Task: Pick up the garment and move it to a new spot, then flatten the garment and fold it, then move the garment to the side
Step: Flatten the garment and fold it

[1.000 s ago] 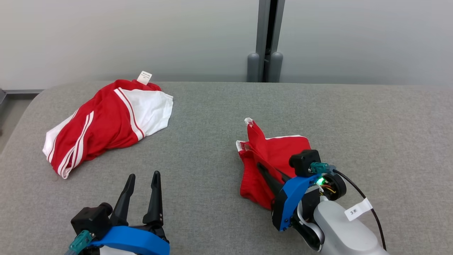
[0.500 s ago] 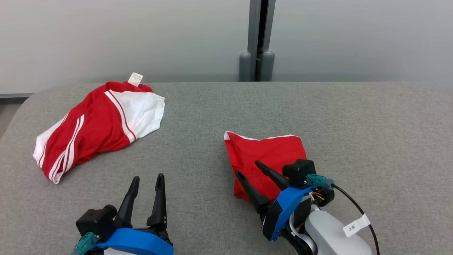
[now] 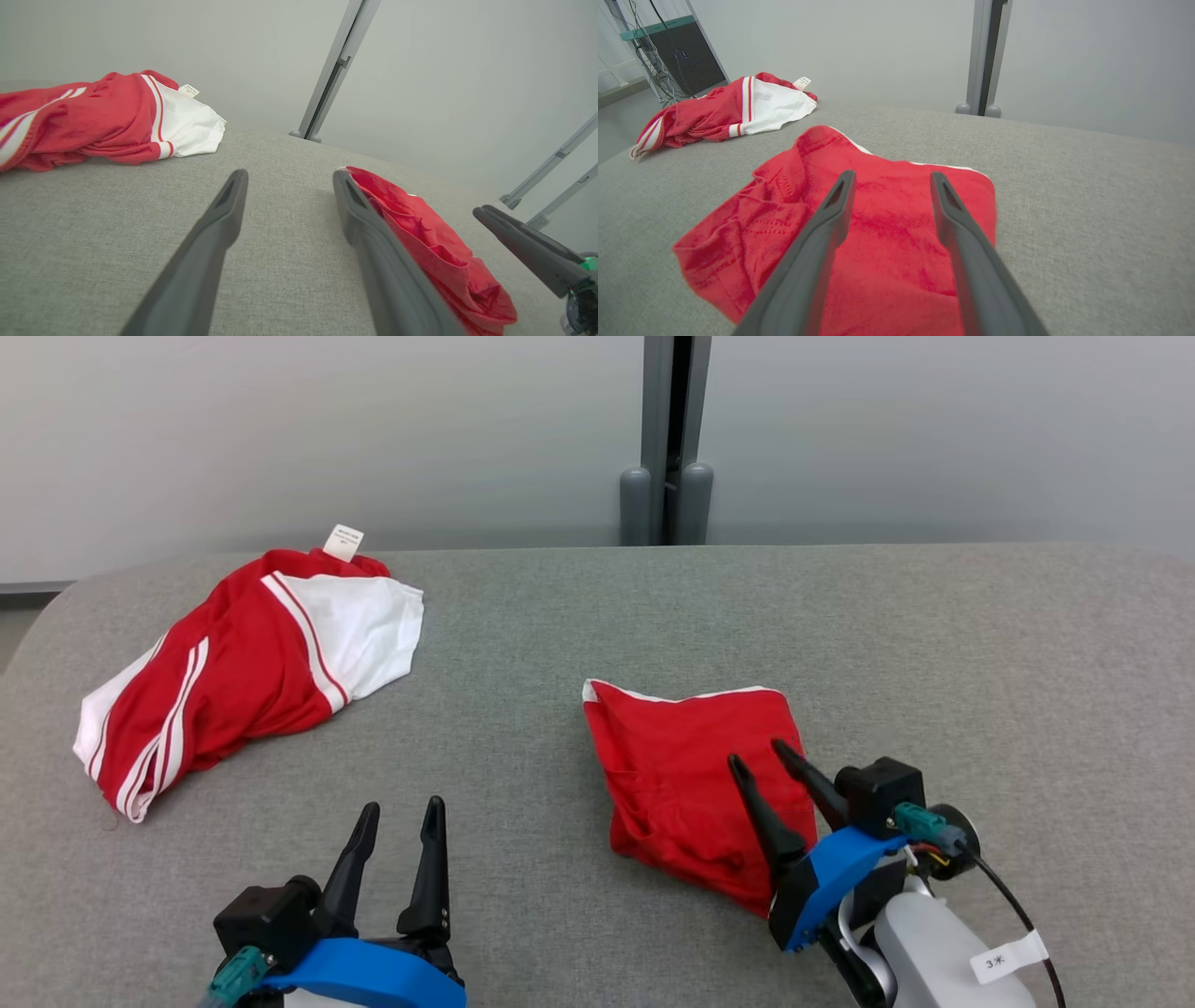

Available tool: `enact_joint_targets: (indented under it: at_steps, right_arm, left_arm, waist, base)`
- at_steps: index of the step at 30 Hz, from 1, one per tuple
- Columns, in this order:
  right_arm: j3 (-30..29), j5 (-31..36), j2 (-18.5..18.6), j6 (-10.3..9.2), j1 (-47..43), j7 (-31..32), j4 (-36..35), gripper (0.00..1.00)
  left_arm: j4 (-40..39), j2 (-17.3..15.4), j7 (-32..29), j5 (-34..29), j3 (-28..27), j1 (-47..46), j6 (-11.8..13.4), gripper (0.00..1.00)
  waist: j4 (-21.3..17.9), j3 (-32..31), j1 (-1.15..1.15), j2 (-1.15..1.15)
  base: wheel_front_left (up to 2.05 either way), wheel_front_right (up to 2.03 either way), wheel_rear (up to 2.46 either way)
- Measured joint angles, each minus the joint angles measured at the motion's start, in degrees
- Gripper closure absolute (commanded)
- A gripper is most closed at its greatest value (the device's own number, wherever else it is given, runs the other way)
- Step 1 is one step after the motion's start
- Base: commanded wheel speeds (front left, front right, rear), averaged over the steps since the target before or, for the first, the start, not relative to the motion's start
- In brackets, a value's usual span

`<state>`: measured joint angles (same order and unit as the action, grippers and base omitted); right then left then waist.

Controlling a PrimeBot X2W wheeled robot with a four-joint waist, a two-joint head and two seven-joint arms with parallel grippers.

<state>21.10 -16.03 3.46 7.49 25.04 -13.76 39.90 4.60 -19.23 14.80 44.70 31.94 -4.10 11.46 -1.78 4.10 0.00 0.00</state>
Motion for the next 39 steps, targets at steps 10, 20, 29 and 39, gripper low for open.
enact_joint_targets:
  at_steps: [10,20,29,39]
  right_arm:
    - [8.0,-0.8,-0.5,0.0,-0.5,0.5,4.7,1.0]
    - [21.9,-7.4,-0.6,0.0,1.8,2.6,4.7,1.0]
    - [25.4,-8.6,-0.6,0.0,4.4,0.4,5.6,0.84]
    - [21.0,-7.3,-0.6,0.0,1.2,-1.2,-2.4,0.0]
  left_arm:
    - [0.6,-0.2,0.0,0.0,-0.4,-0.8,0.0,0.0]
    - [0.7,-0.2,0.0,0.0,-1.1,-0.9,0.0,0.0]
    - [1.3,-0.1,0.1,-0.6,-2.1,-1.0,0.0,0.0]
    - [3.4,-1.1,0.2,-4.8,-4.3,-1.0,0.3,0.0]
  waist:
    - [2.2,0.9,0.0,0.0]
    - [3.0,1.1,0.0,0.0]
    - [2.1,1.2,0.0,0.0]
    - [0.1,-0.8,0.0,0.0]
  base:
    - [0.0,0.0,0.0]
    - [0.0,0.0,0.0]
    - [0.0,0.0,0.0]
    - [0.0,0.0,0.0]
